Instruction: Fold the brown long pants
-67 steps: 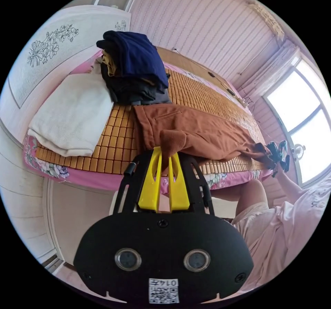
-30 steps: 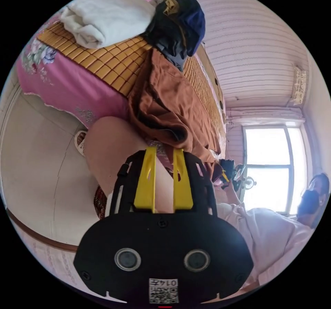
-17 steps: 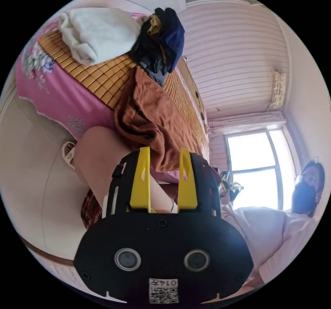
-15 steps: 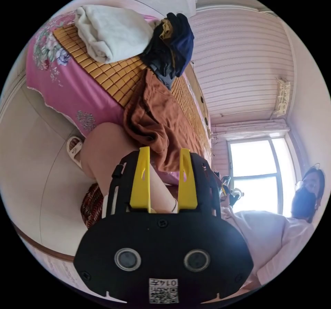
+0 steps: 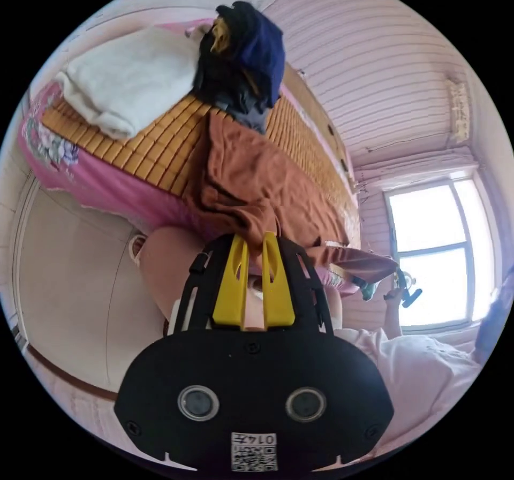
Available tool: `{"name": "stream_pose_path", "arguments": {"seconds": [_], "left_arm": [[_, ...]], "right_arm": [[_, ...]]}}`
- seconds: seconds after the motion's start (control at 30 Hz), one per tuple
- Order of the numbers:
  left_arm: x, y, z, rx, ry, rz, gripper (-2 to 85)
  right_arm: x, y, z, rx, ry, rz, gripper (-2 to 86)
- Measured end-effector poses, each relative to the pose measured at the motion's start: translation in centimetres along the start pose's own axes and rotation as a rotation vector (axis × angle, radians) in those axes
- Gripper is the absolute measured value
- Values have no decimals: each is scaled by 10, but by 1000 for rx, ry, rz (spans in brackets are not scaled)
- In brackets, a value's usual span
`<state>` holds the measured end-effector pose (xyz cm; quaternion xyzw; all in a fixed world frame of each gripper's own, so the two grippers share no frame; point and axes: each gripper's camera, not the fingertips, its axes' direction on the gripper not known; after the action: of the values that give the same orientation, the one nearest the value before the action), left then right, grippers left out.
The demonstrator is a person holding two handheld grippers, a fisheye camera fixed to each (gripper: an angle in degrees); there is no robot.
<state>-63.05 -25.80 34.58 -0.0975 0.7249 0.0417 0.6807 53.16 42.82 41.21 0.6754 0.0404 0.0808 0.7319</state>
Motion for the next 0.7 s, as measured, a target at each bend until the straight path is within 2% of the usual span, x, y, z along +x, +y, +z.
{"name": "stream_pose_path", "arguments": {"seconds": [0.07,0.13,0.23,0.37,0.53,0.7], "left_arm": [[8,-5,-42,48,57,53,41],[2,-2,-60,29,64,61,43],[-41,12,-63,-19,62,-59,44],[-99,28,-34,-105,31,-218,45],[-94,24,-35,-91,29,-187,46],[-86,17,-38,-110,5,-151,48]], "right_arm": [[14,12,-24,35,9,-67,10],[38,37,-31,-3,-5,-21,11],[86,106,-14,-202,-22,204,13],[123,212,27,-536,70,535,19],[139,256,12,-459,81,746,46],[165,275,-5,-308,0,952,139]]}}
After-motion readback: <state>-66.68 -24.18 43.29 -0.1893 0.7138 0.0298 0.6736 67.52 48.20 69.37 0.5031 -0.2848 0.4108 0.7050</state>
